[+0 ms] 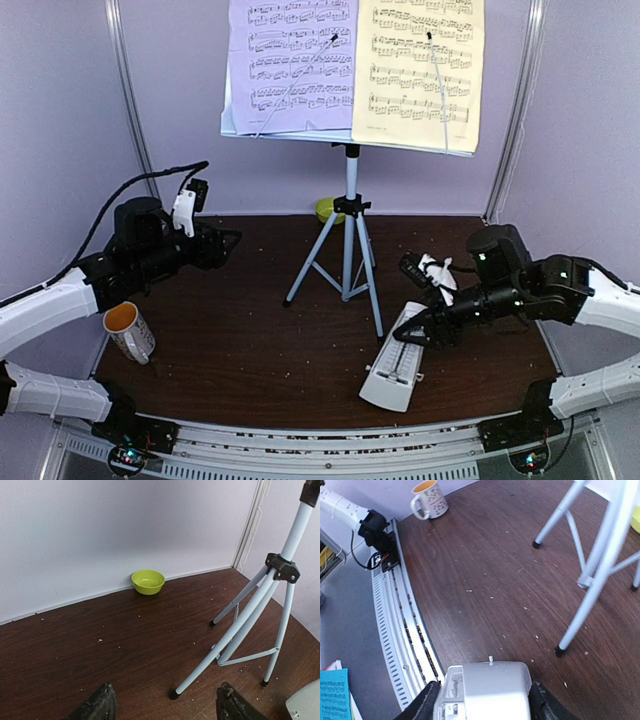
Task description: Set up the instrument practice props
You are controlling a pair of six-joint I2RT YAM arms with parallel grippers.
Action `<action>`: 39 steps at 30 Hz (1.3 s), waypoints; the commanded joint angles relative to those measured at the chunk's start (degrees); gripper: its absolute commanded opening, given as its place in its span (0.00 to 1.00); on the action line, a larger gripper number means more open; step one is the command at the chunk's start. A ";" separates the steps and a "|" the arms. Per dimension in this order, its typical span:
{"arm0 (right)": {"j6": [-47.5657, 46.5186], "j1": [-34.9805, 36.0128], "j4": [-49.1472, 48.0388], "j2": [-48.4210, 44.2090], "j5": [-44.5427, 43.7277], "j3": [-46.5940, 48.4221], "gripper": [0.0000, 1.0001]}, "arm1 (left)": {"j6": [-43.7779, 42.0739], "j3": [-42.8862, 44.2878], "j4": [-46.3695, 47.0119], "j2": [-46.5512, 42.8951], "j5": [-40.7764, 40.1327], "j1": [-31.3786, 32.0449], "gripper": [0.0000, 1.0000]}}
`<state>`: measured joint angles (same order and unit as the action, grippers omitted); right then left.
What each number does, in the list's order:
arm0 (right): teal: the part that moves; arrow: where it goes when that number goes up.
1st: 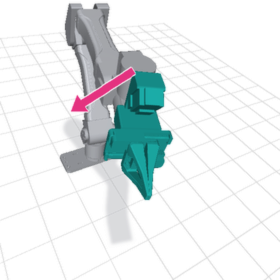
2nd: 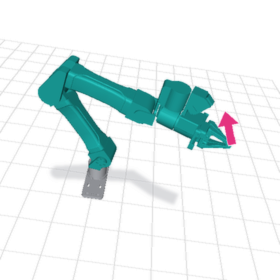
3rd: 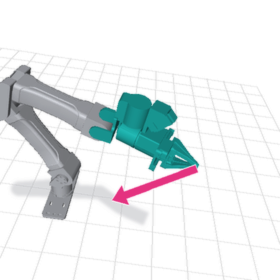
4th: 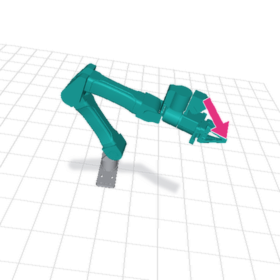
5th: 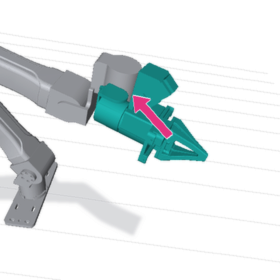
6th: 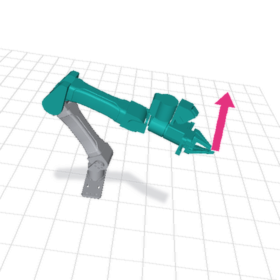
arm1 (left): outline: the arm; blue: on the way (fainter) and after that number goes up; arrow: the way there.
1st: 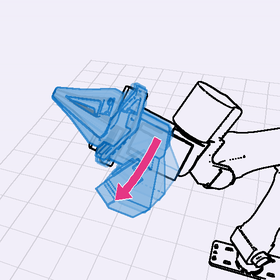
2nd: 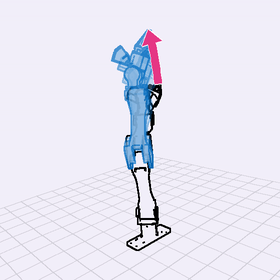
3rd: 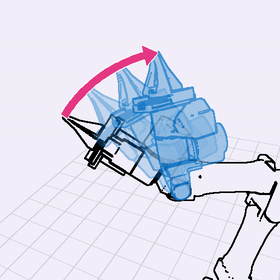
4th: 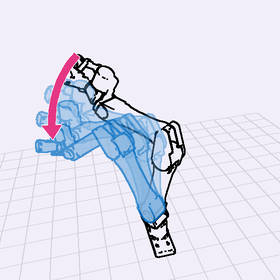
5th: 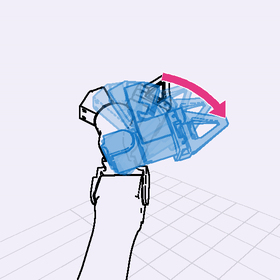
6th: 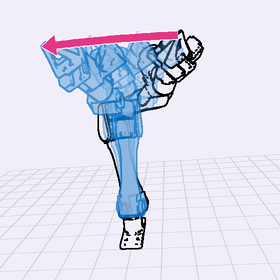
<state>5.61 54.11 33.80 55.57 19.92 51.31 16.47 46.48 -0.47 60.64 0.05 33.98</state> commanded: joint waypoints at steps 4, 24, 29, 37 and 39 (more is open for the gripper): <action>-12.07 5.09 -12.89 11.45 5.96 9.40 0.30 | 0.93 -7.23 9.13 -2.42 3.88 2.62 0.68; -34.76 5.96 -20.29 19.86 15.80 6.07 0.22 | -18.09 -27.13 30.44 5.61 16.95 17.44 0.62; -36.21 7.33 -21.05 19.58 14.76 5.43 0.19 | -23.15 -28.57 37.22 12.37 17.75 20.03 0.77; -38.45 9.65 -19.33 20.17 10.26 5.49 0.18 | -27.31 -26.40 46.77 24.18 16.34 23.83 0.96; -39.01 10.09 -19.22 20.06 9.37 5.38 0.18 | -28.48 -26.29 49.12 26.50 15.40 24.45 0.96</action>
<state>-31.55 63.35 19.00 78.08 31.11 56.21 -8.16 18.70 38.59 83.64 16.49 57.41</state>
